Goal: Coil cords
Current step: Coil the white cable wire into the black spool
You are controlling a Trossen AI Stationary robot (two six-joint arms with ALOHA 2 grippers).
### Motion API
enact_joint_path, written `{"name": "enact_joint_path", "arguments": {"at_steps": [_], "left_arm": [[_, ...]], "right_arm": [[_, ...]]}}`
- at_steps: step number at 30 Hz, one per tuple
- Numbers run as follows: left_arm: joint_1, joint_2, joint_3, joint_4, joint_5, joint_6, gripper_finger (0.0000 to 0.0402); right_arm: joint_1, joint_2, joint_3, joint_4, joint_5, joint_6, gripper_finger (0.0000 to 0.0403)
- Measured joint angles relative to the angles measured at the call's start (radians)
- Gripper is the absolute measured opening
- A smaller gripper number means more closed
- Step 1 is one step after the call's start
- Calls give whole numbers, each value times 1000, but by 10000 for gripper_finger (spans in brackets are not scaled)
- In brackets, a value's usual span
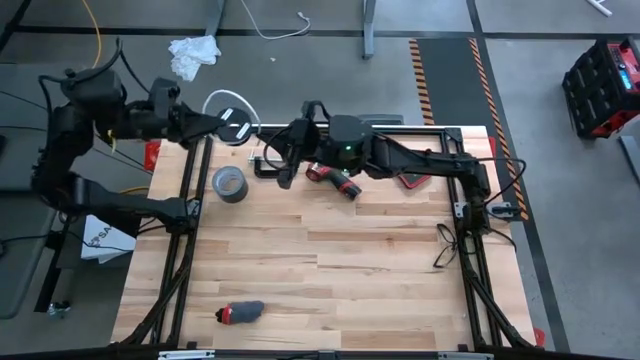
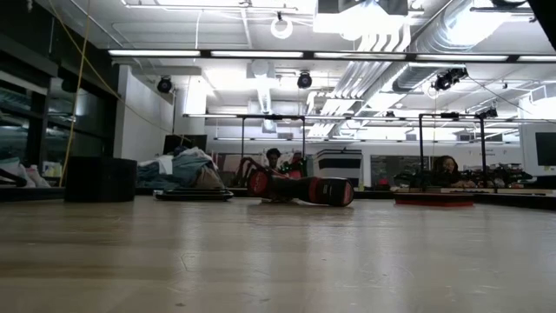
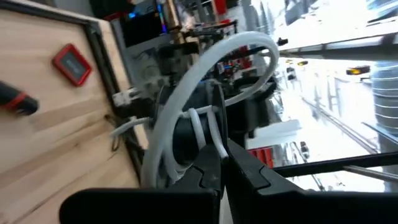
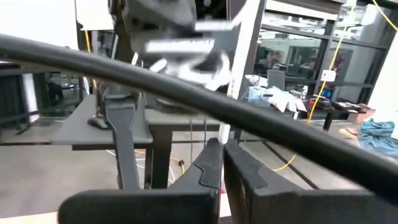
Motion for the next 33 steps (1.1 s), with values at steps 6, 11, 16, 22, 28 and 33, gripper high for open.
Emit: {"name": "enact_joint_path", "arguments": {"at_steps": [6,11,16,22,28,33], "left_arm": [[0,-33,0,-53,40,5,0],[0,-35,0,-53,164,26,0],[0,-34,0,-116,220,107,0],[0,-40,0,-245,155,223,0],[0,-53,0,-301,94,272,0],[0,-69,0,-315,37,272,0]], "right_arm": [[-9,-37,0,-75,-10,-4,0],[-43,-74,1,-166,26,-2,0],[-79,-122,0,-218,38,-13,0],[-110,-180,0,-287,71,-19,0],[-135,-240,0,-357,127,-27,0],[-150,-260,0,-400,131,-27,0]]}}
